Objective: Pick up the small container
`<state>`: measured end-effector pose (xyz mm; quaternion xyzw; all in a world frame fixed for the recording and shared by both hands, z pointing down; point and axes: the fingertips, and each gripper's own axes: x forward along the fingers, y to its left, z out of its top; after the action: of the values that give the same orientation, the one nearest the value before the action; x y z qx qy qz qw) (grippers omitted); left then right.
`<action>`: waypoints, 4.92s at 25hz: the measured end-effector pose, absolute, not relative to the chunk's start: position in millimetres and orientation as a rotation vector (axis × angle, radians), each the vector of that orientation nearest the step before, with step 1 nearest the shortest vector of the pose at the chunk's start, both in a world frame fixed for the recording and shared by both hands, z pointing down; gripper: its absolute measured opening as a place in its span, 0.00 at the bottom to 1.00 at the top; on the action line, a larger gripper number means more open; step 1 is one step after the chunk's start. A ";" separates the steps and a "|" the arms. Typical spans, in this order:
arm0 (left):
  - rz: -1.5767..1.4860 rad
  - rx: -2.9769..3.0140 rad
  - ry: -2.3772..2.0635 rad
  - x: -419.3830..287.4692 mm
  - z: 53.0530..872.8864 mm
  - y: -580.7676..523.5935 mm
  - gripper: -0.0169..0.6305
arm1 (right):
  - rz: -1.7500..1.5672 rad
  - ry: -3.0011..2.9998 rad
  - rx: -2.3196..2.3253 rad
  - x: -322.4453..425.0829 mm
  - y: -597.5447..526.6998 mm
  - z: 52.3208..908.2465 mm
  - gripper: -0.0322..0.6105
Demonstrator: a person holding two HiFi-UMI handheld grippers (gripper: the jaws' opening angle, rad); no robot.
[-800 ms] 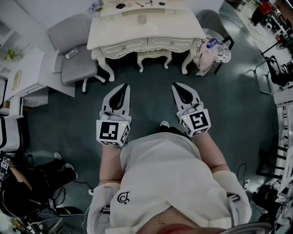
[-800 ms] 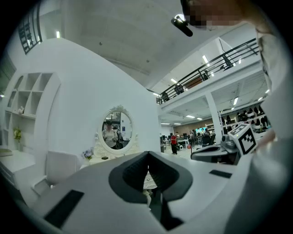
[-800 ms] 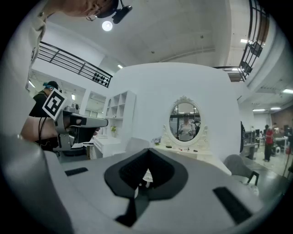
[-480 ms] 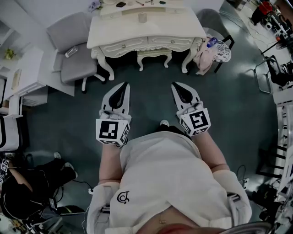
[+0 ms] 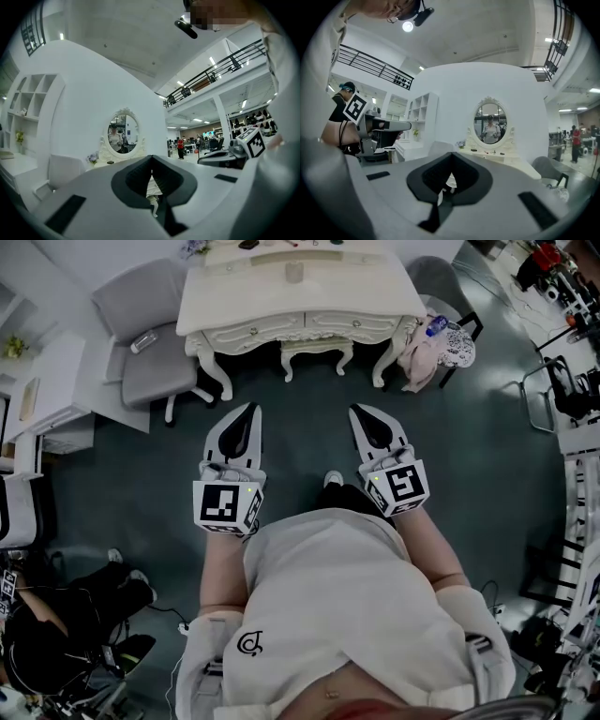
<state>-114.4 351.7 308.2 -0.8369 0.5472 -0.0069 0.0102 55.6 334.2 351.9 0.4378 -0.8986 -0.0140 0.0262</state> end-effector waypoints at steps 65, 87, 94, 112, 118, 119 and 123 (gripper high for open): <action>-0.682 -2.930 1.467 -65.9 608.3 -325.5 0.68 | 0.331 -2.534 1.273 42.7 -318.2 520.5 0.06; -0.754 -2.979 1.369 -45.3 628.1 -351.4 0.57 | 0.417 -2.485 1.294 45.5 -342.2 540.8 0.06; -0.765 -2.921 1.402 -52.7 609.8 -347.3 0.57 | 0.389 -2.512 1.283 39.1 -342.7 528.9 0.06; -0.451 -2.786 1.530 -84.2 440.0 -324.8 0.57 | 0.206 -2.711 1.175 8.1 -331.0 444.6 0.06; -0.394 -2.736 1.636 -109.5 404.1 -318.0 0.57 | 0.197 -2.743 1.194 9.5 -329.6 424.3 0.06; -0.391 -2.728 1.647 -112.8 399.8 -316.9 0.57 | 0.194 -2.745 1.197 10.6 -330.0 421.7 0.06; -0.354 -2.700 1.697 -127.1 382.4 -314.9 0.57 | 0.149 -2.774 1.180 11.3 -331.6 407.9 0.06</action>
<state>-127.1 -314.9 382.4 -0.8410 0.5286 -0.1103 -0.0338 11.3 -331.6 407.9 0.3901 -0.9174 0.0494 0.0616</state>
